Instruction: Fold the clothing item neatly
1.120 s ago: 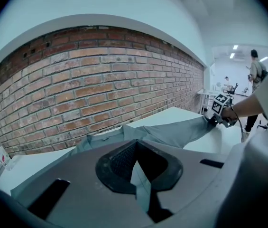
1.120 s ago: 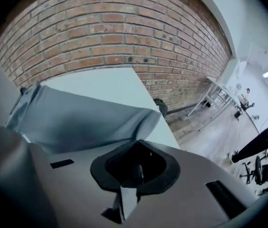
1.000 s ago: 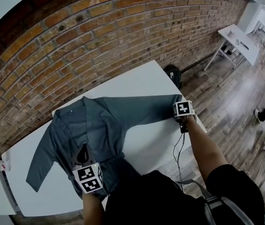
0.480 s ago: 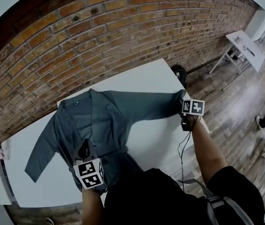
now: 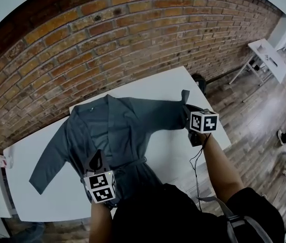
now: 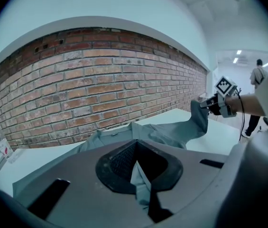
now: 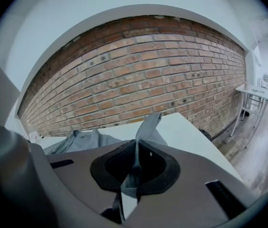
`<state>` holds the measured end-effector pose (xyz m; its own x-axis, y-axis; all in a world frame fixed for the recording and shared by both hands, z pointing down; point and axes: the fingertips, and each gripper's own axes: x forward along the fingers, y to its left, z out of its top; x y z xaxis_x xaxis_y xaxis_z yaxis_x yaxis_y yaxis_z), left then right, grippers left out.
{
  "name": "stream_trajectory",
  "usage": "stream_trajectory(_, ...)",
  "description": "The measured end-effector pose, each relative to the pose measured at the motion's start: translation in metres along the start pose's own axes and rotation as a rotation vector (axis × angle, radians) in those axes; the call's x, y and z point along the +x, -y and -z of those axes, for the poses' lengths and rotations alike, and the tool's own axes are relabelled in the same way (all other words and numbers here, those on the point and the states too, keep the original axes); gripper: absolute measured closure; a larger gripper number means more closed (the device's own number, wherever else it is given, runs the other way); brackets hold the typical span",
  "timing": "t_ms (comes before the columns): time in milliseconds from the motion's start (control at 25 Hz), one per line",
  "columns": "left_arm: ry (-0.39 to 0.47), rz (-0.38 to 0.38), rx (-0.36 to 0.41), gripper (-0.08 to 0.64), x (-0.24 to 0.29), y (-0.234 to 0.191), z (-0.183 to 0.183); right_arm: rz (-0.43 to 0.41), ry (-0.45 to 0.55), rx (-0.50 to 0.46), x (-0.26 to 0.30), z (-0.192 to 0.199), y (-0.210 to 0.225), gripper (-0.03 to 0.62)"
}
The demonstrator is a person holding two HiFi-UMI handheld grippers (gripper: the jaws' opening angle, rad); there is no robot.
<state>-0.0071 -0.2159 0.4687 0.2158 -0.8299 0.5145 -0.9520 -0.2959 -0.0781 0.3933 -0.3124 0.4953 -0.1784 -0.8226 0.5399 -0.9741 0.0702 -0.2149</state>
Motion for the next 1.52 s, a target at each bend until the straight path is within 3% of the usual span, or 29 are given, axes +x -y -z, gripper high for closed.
stream_trajectory(320,0.033,0.006,-0.005,0.566,-0.015,-0.046,0.003,-0.112,0.049,-0.059,0.005,-0.019,-0.125,0.572)
stream_trajectory(560,0.047,-0.001,-0.048,0.566,-0.027,-0.092,0.015,-0.163,0.015,-0.091,0.025,-0.009,-0.215,0.572)
stream_trajectory(920,0.01,-0.049,-0.121,0.566,-0.046,-0.16,0.054,-0.263,-0.093,-0.285,0.083,0.051,-0.37,0.572)
stream_trajectory(1240,-0.039,-0.067,-0.134,0.566,-0.062,-0.201,0.086,-0.254,-0.225,-0.469,0.136,0.126,-0.425,0.571)
stream_trajectory(1360,-0.05,-0.073,-0.133,0.566,-0.066,-0.213,0.097,-0.297,-0.276,-0.412,0.141,0.144,-0.436,0.557)
stream_trajectory(1520,-0.056,-0.074,-0.128,0.566,-0.068,-0.223,0.105,-0.389,-0.299,-0.193,0.137,0.15,-0.456,0.499)
